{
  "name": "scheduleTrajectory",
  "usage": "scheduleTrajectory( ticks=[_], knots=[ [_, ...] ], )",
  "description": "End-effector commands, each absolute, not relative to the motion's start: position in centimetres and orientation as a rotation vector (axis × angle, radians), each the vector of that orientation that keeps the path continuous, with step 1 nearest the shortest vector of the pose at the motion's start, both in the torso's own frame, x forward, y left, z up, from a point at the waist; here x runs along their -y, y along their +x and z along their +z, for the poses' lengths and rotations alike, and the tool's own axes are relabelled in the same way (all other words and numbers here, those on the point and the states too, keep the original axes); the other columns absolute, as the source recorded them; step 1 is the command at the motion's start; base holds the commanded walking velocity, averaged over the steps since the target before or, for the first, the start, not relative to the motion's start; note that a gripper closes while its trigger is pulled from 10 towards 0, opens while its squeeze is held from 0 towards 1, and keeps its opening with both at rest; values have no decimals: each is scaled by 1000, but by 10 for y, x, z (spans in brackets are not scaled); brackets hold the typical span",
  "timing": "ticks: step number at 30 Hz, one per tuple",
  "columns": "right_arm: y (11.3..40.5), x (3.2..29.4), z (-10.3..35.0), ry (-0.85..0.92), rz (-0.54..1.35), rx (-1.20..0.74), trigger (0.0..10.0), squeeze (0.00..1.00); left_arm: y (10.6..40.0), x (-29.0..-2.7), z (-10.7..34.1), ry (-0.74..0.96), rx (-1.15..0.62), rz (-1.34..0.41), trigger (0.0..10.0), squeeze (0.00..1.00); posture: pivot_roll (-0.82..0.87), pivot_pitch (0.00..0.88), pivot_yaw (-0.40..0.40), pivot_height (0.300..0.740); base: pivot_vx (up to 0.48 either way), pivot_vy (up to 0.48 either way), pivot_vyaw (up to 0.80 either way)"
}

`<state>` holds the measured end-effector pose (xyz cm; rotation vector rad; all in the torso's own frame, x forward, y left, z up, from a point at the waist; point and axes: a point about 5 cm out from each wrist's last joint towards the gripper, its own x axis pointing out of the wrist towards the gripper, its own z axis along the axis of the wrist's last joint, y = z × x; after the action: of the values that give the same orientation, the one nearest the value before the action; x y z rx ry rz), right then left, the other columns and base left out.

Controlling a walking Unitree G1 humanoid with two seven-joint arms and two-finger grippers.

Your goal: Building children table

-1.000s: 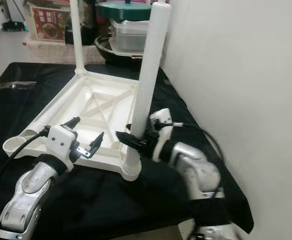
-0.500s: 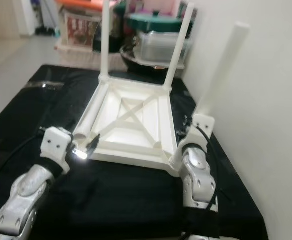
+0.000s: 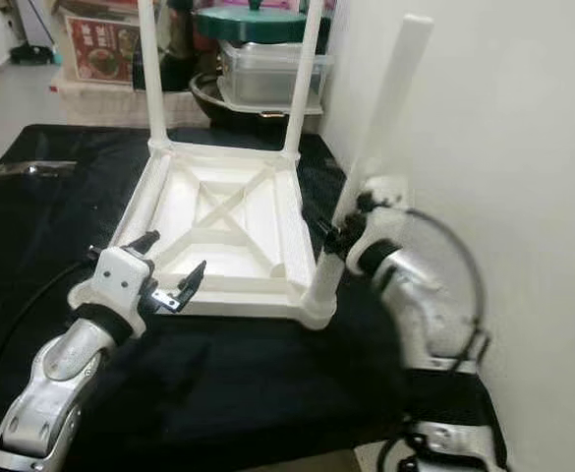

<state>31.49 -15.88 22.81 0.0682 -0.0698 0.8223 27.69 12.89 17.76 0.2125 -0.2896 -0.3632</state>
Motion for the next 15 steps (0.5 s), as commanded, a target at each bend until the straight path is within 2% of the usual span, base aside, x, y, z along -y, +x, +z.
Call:
scheduleTrajectory(
  ticks=[1, 2, 3, 4, 6, 7, 8, 10, 13, 15],
  knots=[
    [309, 144, 218, 60, 945, 22, 10000, 0, 275, -128, 175, 214, 288, -366, 10000, 0, 78, 0, -133, 740, 0, 0, 0],
    [310, 139, 211, 21, 976, 9, 9216, 0, 276, -127, 175, 215, 289, -366, 10000, 0, 86, 0, -144, 740, 0, 0, 0],
    [312, 134, 205, 8, 992, -7, 7686, 0, 276, -126, 175, 216, 291, -365, 10000, 0, 94, 0, -147, 740, 0, 0, 0],
    [313, 129, 199, 9, 1016, -29, 7255, 0, 276, -126, 176, 214, 294, -361, 10000, 0, 94, 0, -147, 740, 0, 0, 0],
    [313, 129, 199, 9, 1016, -29, 7255, 0, 276, -126, 176, 214, 294, -361, 10000, 0, 94, 0, -147, 740, 0, 0, 0],
    [314, 122, 193, 9, 1048, -42, 2549, 0, 276, -126, 177, 214, 295, -359, 10000, 0, 104, 0, -151, 740, 0, 0, 0],
    [315, 118, 190, 37, 1084, -48, 0, 0, 275, -127, 177, 217, 295, -358, 10000, 0, 116, 0, -158, 740, 0, 0, 0],
    [317, 116, 186, 70, 1096, -46, 0, 0, 273, -129, 176, 224, 292, -354, 10000, 0, 121, 0, -157, 740, 0, 0, 0],
    [322, 121, 178, 42, 1005, -74, 0, 0, 272, -132, 176, 224, 289, -348, 10000, 0, 115, 0, -151, 740, 0, 0, 0],
    [344, 142, 161, 34, 581, -166, 0, 0, 271, -132, 174, 228, 283, -351, 10000, 0, 112, 0, -152, 740, 0, 0, 0]
  ],
)
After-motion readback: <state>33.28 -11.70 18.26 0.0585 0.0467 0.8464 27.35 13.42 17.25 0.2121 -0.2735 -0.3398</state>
